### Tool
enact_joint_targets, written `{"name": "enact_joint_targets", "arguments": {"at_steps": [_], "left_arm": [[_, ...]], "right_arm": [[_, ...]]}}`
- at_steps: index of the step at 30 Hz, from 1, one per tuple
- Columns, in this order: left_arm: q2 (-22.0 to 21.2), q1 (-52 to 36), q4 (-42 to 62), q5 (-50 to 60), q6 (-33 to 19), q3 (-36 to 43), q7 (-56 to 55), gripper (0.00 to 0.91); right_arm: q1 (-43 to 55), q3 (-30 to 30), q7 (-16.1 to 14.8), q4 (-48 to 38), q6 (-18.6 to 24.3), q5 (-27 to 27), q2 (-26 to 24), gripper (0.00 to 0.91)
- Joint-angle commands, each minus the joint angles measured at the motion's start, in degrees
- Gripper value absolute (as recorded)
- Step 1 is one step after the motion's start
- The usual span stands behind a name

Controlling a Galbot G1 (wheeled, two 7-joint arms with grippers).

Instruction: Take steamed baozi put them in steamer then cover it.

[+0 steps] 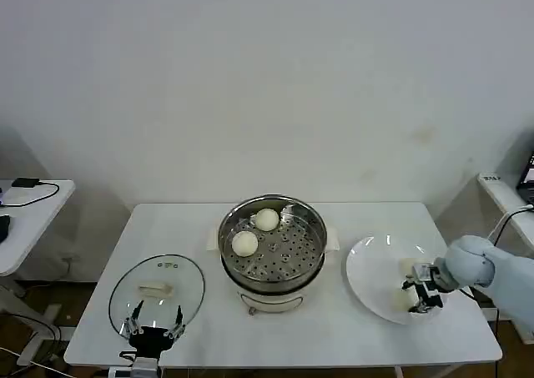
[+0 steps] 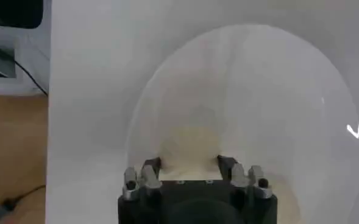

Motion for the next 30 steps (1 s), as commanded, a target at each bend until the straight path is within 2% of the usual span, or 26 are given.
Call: {"name": "enact_joint_targets", "arguments": {"at_steps": [1, 2, 8, 10, 13, 16, 19, 20, 26, 30], "left_arm": [[0.4, 0.0, -0.1, -0.3, 0.0, -0.2, 0.0, 0.907], [0.6, -0.1, 0.0, -0.5, 0.0, -0.4, 0.0, 0.907], [1.1, -0.8, 0.3, -1.3, 0.1, -0.4, 0.0, 0.907], [1.2, -1.0, 0.4, -1.6, 0.0, -0.4, 0.0, 0.907], [1.4, -1.1, 0.0, -2.0, 0.1, -0.4, 0.0, 0.907], [1.8, -1.3, -0.3, -2.8, 0.1, -0.8, 0.0, 0.907], [2.1, -1.3, -0.8, -3.1, 0.2, -1.2, 0.0, 0.907], [2.1, -1.3, -0.9, -3.1, 0.2, -1.3, 0.0, 0.907], [1.8, -0.8, -2.0, -2.9, 0.2, -1.6, 0.0, 0.907], [1.6, -0.6, -2.8, -2.8, 0.3, -1.8, 0.0, 0.907]], "right_arm": [[4.4, -1.7, -0.3, 1.5, -0.1, 0.8, -1.7, 0.595], [6.9, -3.4, -0.4, 2.2, 0.0, 1.6, -2.6, 0.595], [17.5, -4.2, -0.9, 4.1, 0.3, 4.4, -5.0, 0.595], [22.4, -7.3, -1.1, 4.2, 0.6, 4.6, -4.6, 0.595], [33.3, -15.4, -1.2, 4.1, 0.6, 7.0, -2.9, 0.595], [47.1, -24.8, -1.0, 3.5, 0.6, 10.3, 1.0, 0.595], [54.0, -28.2, -0.5, 2.4, 0.3, 12.6, 5.2, 0.595], [56.5, -29.4, -0.4, 1.9, 0.2, 13.4, 8.1, 0.595], [59.0, -31.7, 1.3, 2.5, -0.7, 16.7, 20.2, 0.595], [56.9, -32.0, 3.0, 4.0, -0.9, 18.4, 25.7, 0.595]]}}
